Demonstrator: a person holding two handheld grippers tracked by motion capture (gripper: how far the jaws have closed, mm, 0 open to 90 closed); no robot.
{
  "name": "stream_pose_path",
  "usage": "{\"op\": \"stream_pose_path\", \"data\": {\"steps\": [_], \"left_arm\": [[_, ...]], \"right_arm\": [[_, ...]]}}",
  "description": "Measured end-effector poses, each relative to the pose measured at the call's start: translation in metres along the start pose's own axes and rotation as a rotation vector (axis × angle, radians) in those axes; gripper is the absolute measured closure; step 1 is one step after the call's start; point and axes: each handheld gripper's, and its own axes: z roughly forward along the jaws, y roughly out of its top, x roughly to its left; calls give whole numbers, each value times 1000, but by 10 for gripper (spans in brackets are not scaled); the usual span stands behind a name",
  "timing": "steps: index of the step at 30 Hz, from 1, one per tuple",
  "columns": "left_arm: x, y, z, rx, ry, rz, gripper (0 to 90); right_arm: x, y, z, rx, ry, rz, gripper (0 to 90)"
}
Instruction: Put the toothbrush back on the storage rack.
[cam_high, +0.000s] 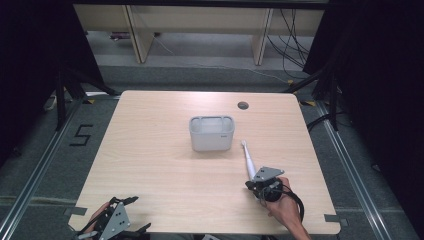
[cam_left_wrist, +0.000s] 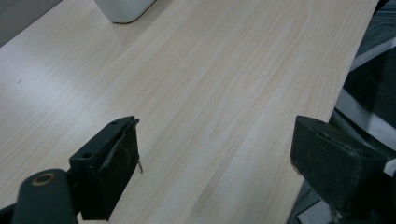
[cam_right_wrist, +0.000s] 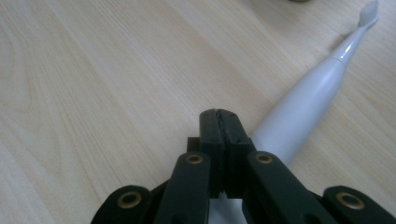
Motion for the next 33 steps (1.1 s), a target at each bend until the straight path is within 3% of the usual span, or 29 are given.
{"op": "stream_pose_path", "data": {"steps": [19,20,23,27,28,33], "left_arm": [[0,0,0,-6,1,-3,149],[-1,0,0,-8,2,-6,149],[-1,0,0,-9,1,-7,149],[-1,0,0,-8,1,-6,149],[-1,0,0,-7,1,-6,149],[-1,0,0,-6,0,-4,149]], "right_arm": [[-9,-10,-11,1,1,33,897],[-8,-12,-11,1,3,54,898],[-11,-13,-14,15,14,32,898],[-12,-17,-16,-13,-2,54,898],[-13,-17,-18,13,12,55,898],[-18,-21,-22,14,-4,61,897]]}}
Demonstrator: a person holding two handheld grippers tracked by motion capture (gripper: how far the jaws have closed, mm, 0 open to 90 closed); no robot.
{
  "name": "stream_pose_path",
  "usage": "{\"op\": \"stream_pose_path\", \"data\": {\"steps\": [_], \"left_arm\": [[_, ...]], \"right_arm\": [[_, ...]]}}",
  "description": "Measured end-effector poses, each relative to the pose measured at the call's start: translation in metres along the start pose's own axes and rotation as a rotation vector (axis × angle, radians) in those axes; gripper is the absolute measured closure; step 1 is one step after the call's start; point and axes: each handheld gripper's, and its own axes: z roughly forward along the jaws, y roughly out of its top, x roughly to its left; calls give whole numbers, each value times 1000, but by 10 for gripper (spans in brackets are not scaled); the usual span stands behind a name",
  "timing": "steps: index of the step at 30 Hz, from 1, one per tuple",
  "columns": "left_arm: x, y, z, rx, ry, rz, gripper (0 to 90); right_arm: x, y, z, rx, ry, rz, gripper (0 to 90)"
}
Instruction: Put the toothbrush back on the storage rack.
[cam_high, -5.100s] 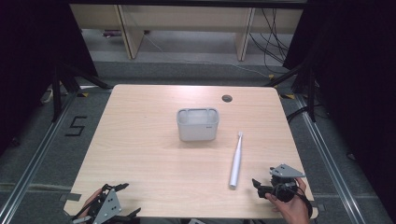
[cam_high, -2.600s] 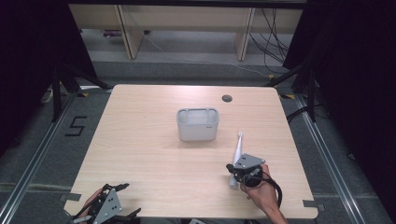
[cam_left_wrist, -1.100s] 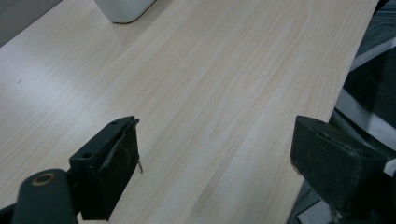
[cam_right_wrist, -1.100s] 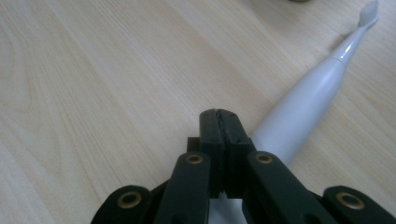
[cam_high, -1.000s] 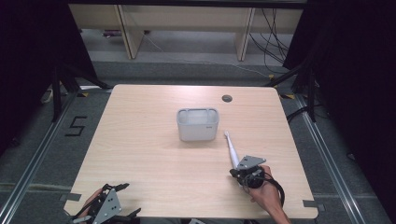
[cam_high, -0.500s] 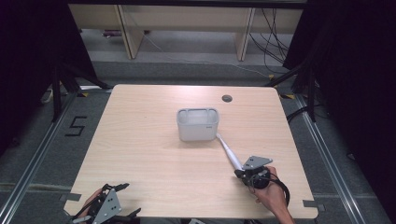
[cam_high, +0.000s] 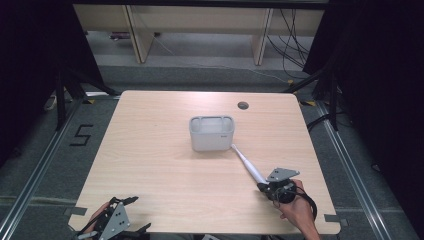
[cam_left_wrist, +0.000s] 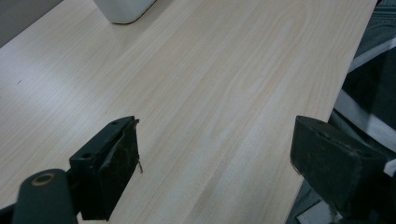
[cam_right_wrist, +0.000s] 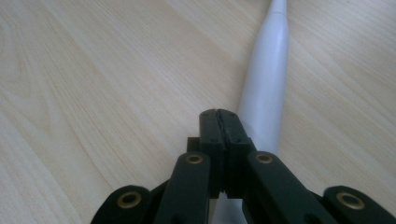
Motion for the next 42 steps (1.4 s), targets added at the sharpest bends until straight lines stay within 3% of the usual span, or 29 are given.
{"op": "stream_pose_path", "data": {"steps": [3,12,13,15,16,17,21,23,24,26,28,33,35,36,39,41,42], "left_arm": [[0,0,0,-1,-1,0,149],[0,0,0,-1,-2,0,149],[0,0,0,4,-8,-4,149],[0,0,-1,15,-12,1,149],[1,0,-1,19,-8,15,149],[0,0,-1,14,-8,4,149],[1,0,0,18,-6,20,149],[0,0,0,11,-8,10,149],[1,0,0,18,-6,18,149],[0,0,1,4,-7,-2,149],[0,0,1,8,-7,3,149],[0,0,1,8,-6,1,149],[0,0,1,6,-6,-1,149],[0,0,1,11,-6,2,149],[0,0,1,11,-6,1,149],[0,-1,1,8,-5,-1,149],[0,-1,1,5,-3,-3,149]], "right_arm": [[-2,-4,-3,13,5,26,897],[-11,-11,-8,10,-4,26,897],[-12,-14,-10,18,-7,57,897],[-11,-15,-11,19,-7,71,896],[-15,-16,-10,5,-15,51,894],[-16,-18,-11,-6,-15,66,893],[-17,-18,-15,14,-4,62,887],[-16,-18,-15,15,-3,68,884],[-15,-17,-13,-16,-12,54,872],[-14,-16,-16,12,-7,67,866],[-10,-12,-19,4,-7,71,831],[-6,5,-27,6,-44,-57,717],[-3,13,-29,38,-55,-70,650],[-4,16,-29,54,-59,-101,634],[-8,27,-27,111,-75,-115,590],[-9,28,-26,113,-79,-112,579],[-13,31,-24,140,-66,-122,569]]}}
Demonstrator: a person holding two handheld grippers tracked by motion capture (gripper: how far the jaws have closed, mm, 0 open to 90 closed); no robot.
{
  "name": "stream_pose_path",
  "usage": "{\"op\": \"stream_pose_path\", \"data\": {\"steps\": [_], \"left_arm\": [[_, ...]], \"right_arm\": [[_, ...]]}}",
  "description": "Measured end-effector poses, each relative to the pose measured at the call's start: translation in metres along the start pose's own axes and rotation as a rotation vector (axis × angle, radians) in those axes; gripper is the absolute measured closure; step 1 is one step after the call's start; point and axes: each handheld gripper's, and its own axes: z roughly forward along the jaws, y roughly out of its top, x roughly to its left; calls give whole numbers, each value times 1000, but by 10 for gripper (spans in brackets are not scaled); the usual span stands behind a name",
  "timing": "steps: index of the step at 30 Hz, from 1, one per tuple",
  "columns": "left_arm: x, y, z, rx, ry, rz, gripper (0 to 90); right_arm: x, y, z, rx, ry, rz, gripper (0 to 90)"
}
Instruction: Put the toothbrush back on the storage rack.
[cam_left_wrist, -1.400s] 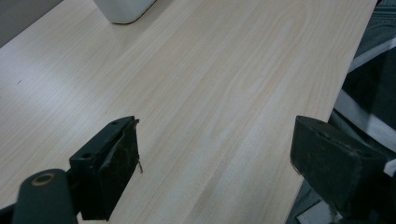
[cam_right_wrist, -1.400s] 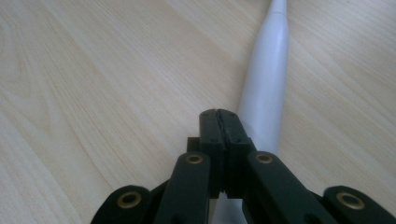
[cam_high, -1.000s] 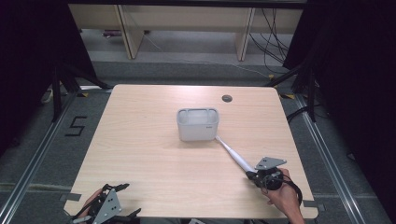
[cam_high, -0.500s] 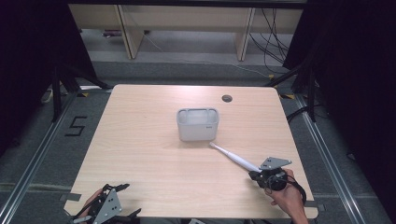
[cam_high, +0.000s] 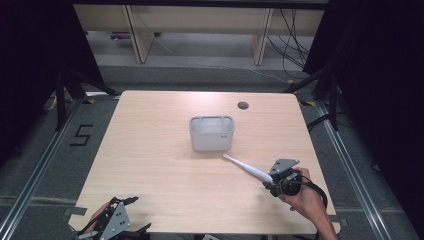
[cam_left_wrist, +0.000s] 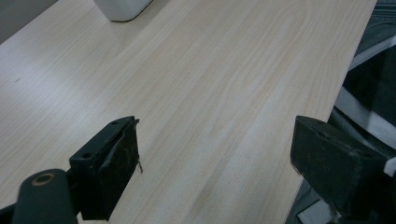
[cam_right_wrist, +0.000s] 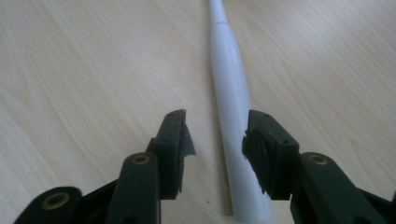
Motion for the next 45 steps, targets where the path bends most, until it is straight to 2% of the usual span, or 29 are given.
{"op": "stream_pose_path", "data": {"steps": [2,3,4,6,7,8,9,11,13,14,16,18,19,22,24,26,27,28,30,34,35,36,37,39,42,43,45], "left_arm": [[0,0,0,11,-4,-2,149],[1,0,0,10,-3,0,149],[1,0,0,15,-3,1,149],[1,0,0,13,-4,1,149],[2,0,-1,27,-2,15,149],[2,0,-1,27,-2,15,149],[1,0,0,11,-2,-1,149],[1,1,0,13,-3,2,149],[1,0,0,13,-3,0,149],[2,0,-1,28,-3,15,149],[2,0,-1,27,-3,15,149],[2,0,-1,26,-3,15,149],[2,0,-1,26,-3,15,149],[3,0,-1,33,7,26,149],[2,0,-1,27,1,19,149],[3,0,-1,31,5,28,149],[2,0,-1,15,-2,11,149],[2,0,-1,8,0,8,149],[3,0,-2,34,5,28,149],[3,0,-1,34,4,28,149],[2,0,-1,23,0,15,149],[3,0,-1,31,6,25,149],[3,0,-1,32,6,27,149],[2,0,-1,25,-4,16,149],[3,0,-1,33,4,28,149],[3,0,-1,33,3,28,149],[2,0,-1,23,-5,16,149]], "right_arm": [[-3,4,4,0,-6,-3,565],[-4,6,6,10,-3,-8,555],[-5,11,9,45,17,-14,545],[-6,13,10,50,22,-13,545],[-6,15,12,59,27,-17,540],[-7,18,15,74,27,-22,533],[-9,23,19,95,50,-30,530],[-10,25,21,104,43,-28,527],[-13,33,28,130,55,-44,528],[-13,33,28,130,55,-44,528],[-14,38,32,151,63,-34,534],[-16,42,37,168,74,-58,536],[-16,46,41,194,78,-39,545],[-20,50,44,202,83,-47,556],[-23,53,48,228,89,-33,562],[-23,53,50,238,91,-32,566],[-24,54,52,245,99,-47,570],[-23,54,54,256,101,-43,574],[-25,55,56,270,103,-53,583],[-28,57,64,303,117,-46,604],[-28,57,64,303,117,-46,604],[-30,58,66,310,121,-68,613],[-29,58,66,324,126,-51,615],[-30,60,69,342,130,-57,619],[-31,63,72,343,140,-73,623],[-31,68,74,381,161,-80,629],[-31,70,76,388,160,-81,639]]}}
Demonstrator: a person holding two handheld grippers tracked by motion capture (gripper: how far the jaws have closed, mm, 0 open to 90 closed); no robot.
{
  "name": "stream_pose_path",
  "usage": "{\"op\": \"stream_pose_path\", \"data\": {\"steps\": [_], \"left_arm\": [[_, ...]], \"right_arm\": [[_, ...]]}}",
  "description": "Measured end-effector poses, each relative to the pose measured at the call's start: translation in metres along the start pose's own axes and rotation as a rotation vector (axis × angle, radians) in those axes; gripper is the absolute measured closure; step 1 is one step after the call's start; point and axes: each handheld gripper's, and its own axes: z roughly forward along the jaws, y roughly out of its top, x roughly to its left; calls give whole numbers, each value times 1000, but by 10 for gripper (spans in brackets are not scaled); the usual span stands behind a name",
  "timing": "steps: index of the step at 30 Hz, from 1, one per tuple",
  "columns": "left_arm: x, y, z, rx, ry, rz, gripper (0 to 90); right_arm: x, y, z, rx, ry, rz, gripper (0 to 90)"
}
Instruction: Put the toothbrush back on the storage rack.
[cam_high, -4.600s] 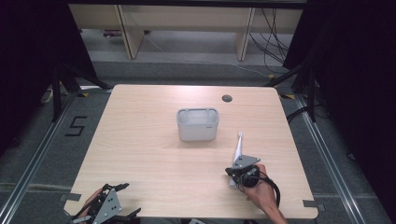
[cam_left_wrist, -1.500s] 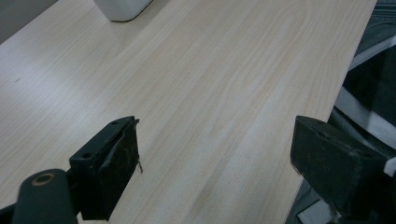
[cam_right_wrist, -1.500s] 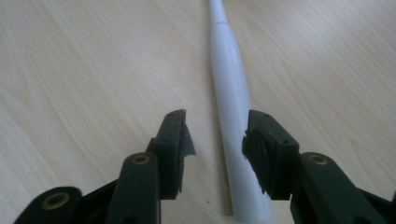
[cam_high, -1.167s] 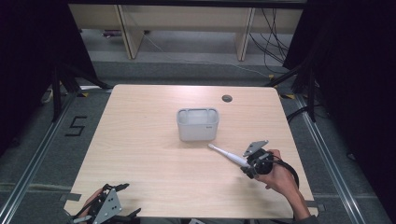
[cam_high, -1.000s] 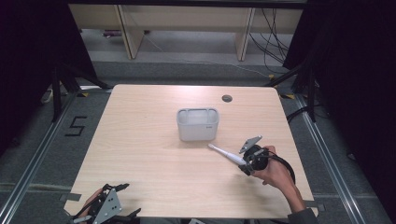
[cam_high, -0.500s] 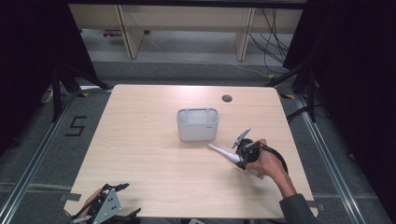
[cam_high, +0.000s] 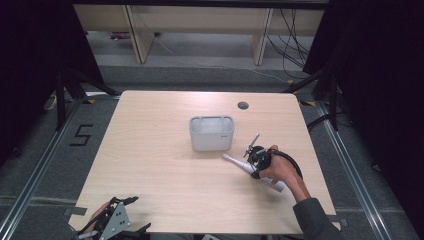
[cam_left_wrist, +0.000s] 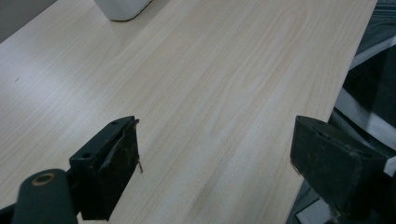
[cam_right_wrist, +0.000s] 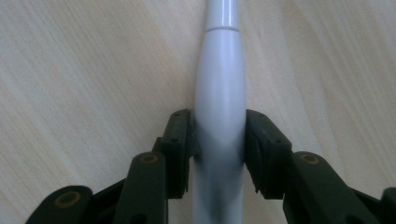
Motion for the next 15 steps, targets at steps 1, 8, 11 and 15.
{"op": "stream_pose_path", "data": {"steps": [1,8,11,15], "left_arm": [[0,0,0,0,0,0,149],[1,0,0,9,7,16,149],[-1,0,1,-15,-2,-15,149],[-1,0,1,-15,-2,-15,149]], "right_arm": [[1,2,-1,23,6,15,647],[-4,9,1,56,24,0,664],[-5,12,2,79,33,1,664],[-7,14,3,87,43,5,666]]}}
